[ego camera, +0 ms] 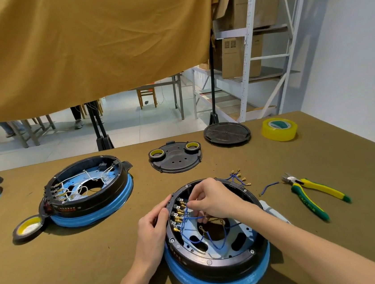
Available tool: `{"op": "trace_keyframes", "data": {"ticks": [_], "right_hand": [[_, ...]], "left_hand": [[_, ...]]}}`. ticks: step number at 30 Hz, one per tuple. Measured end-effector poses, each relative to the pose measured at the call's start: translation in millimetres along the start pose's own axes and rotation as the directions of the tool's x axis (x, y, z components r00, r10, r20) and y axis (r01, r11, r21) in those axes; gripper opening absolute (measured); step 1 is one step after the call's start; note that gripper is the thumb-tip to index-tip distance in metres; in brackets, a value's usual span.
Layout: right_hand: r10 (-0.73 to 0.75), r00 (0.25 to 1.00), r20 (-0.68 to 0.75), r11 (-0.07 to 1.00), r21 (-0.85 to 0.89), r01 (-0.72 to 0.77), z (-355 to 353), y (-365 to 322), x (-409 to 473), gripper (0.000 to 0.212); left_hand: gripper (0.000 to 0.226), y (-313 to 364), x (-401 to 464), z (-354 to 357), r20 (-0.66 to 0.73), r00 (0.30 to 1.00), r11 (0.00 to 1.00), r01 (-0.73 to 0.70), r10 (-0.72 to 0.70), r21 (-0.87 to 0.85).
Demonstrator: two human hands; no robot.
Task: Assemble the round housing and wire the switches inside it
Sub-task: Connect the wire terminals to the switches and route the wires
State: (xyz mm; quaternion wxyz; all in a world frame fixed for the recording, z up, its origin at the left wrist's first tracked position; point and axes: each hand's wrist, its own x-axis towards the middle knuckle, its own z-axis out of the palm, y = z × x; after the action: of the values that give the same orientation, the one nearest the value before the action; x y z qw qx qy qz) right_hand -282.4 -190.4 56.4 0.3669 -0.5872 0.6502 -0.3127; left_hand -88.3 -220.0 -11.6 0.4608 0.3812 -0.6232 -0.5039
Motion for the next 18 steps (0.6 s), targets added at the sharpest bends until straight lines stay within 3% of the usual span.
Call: {"op": "trace_keyframes", "data": {"ticks": [2,4,7,9,11,14,18], "right_hand": [[-0.020,0.999,-0.029,1.000,-0.011,0.020,-6,2,-5,0.016],[-0.118,0.980,-0.161,0.990,-0.101,0.103,-18,7,-9,0.020],[-0.254,0.844,-0.472,0.958,-0.244,0.152,-44,18,-1,0.025],[-0.224,0.775,-0.592,0.952,-0.302,0.045,-63,32,9,0.027],[-0.073,0.793,-0.604,0.953,-0.276,-0.122,-79,51,21,0.023],[0.138,0.859,-0.493,0.879,-0.338,-0.336,-92,79,34,0.021],[0.173,0.862,-0.476,0.830,-0.401,-0.388,-92,95,44,0.021]], "left_hand": [[0.030,1,0,0,0.001,1.000,1.000,-0.001,0.001,-0.010],[0.029,3,3,0,-0.005,1.000,1.000,0.000,0.000,-0.011],[0.027,6,12,0,0.014,1.000,1.000,0.012,-0.012,0.008],[0.027,6,14,0,0.055,0.998,1.000,0.009,-0.009,0.007],[0.036,7,12,0,0.079,0.997,1.000,-0.003,0.002,0.005],[0.040,5,12,-1,0.087,0.996,1.000,-0.007,0.006,0.002],[0.039,3,14,-1,0.082,0.997,1.000,-0.015,0.015,-0.004]]}}
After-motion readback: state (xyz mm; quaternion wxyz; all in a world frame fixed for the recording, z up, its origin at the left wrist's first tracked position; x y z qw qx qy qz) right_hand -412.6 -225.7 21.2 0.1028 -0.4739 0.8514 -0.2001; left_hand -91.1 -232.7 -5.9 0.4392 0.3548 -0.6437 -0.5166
